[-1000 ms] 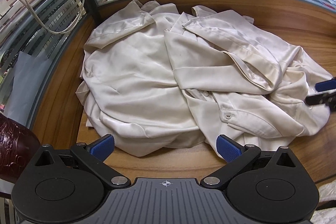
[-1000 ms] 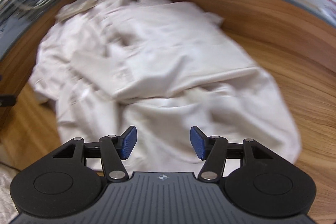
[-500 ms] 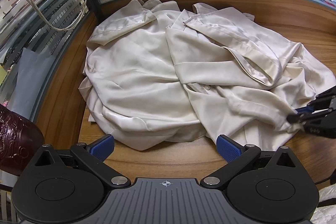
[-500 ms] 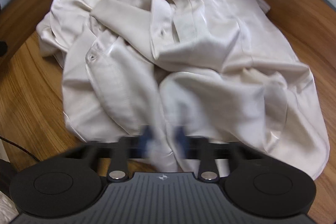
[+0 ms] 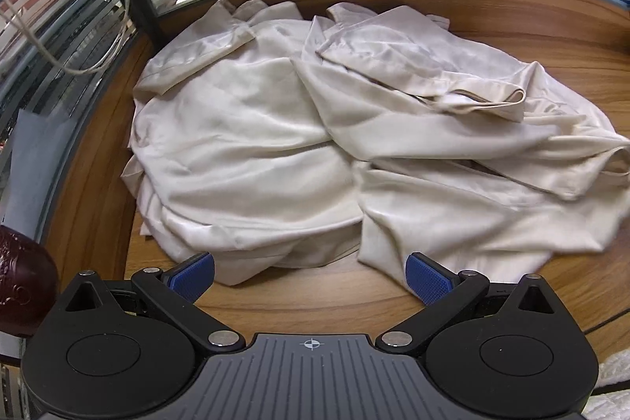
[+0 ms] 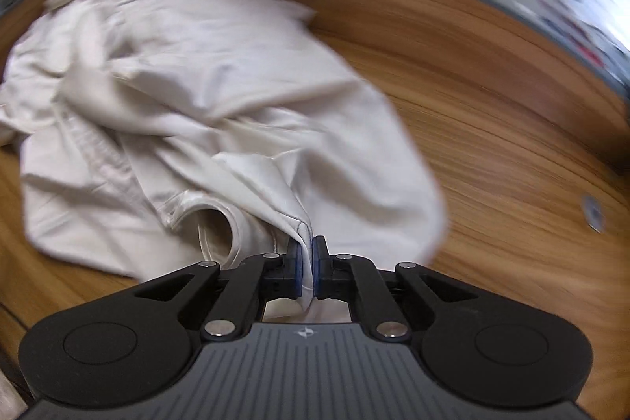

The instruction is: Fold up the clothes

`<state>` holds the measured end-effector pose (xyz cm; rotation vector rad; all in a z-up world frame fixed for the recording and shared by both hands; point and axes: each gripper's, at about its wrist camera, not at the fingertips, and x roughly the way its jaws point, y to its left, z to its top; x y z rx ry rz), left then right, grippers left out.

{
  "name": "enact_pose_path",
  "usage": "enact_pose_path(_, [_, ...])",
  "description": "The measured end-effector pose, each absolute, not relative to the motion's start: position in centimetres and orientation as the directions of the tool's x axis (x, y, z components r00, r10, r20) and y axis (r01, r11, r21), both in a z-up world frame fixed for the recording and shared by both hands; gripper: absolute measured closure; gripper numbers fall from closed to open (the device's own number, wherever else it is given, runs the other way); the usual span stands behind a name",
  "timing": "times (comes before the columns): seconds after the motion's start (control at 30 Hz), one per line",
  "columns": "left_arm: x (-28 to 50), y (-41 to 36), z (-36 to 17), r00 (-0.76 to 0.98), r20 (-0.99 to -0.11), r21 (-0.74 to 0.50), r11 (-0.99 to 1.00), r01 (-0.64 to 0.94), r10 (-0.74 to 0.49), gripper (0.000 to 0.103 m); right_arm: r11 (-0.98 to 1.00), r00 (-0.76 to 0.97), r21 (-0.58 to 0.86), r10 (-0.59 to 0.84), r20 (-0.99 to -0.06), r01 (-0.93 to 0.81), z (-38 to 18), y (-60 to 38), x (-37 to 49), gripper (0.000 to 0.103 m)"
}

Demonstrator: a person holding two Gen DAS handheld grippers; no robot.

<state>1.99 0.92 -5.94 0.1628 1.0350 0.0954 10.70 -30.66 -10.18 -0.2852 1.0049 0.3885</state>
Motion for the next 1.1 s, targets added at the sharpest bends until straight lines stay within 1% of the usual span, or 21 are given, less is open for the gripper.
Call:
enact_pose_path(0.17, [2.3, -2.2, -5.8, 0.507, -0.851, 0.150, 0.988, -0.017, 0.138, 0.000, 0.929, 0.483, -0.105, 0.086, -0.871, -0.354, -9.9, -37.9, 11.1, 0.098])
enact_pose_path(0.33, [2.8, -6.6, -6.4, 0.476, -0.874, 0.107, 0.994, -0.016, 0.102, 0.000, 0.944, 0.470, -0.142, 0.015, -0.882, -0.297, -9.7, -45.5, 11.1, 0.098])
enact_pose_path(0.47, [2.7, -11.0, -6.2, 0.471, -0.877, 0.101, 0.995, -0.018, 0.098, 0.000, 0.946, 0.465, -0.183, -0.040, -0.885, -0.268, -9.6, -51.8, 11.1, 0.102])
enact_pose_path(0.77, [1.8, -21.3, -6.4, 0.463, -0.884, 0.061, 0.998, -0.031, 0.069, 0.000, 0.944, 0.499, -0.294, -0.184, -0.847, -0.151, -10.2, -66.5, 11.8, 0.102])
enact_pose_path(0.83, [1.7, -23.2, -6.4, 0.463, -0.884, 0.056, 0.998, -0.041, 0.069, 0.000, 0.939, 0.502, -0.320, -0.218, -0.837, -0.126, -10.3, -68.8, 12.5, 0.102])
enact_pose_path(0.93, [1.4, -25.3, -6.4, 0.466, -0.881, 0.063, 0.997, -0.050, 0.079, 0.000, 0.937, 0.501, -0.329, -0.231, -0.834, -0.115, -10.3, -71.4, 13.2, 0.102])
enact_pose_path(1.03, [1.3, -26.7, -6.8, 0.466, -0.880, 0.078, 0.995, -0.054, 0.094, 0.000, 0.943, 0.513, -0.297, -0.182, -0.839, -0.150, -10.0, -72.0, 13.3, 0.090])
enact_pose_path(1.1, [1.3, -27.3, -7.0, 0.465, -0.879, 0.085, 0.995, -0.059, 0.103, 0.000, 0.942, 0.527, -0.274, -0.137, -0.839, -0.192, -9.8, -71.7, 13.2, 0.076])
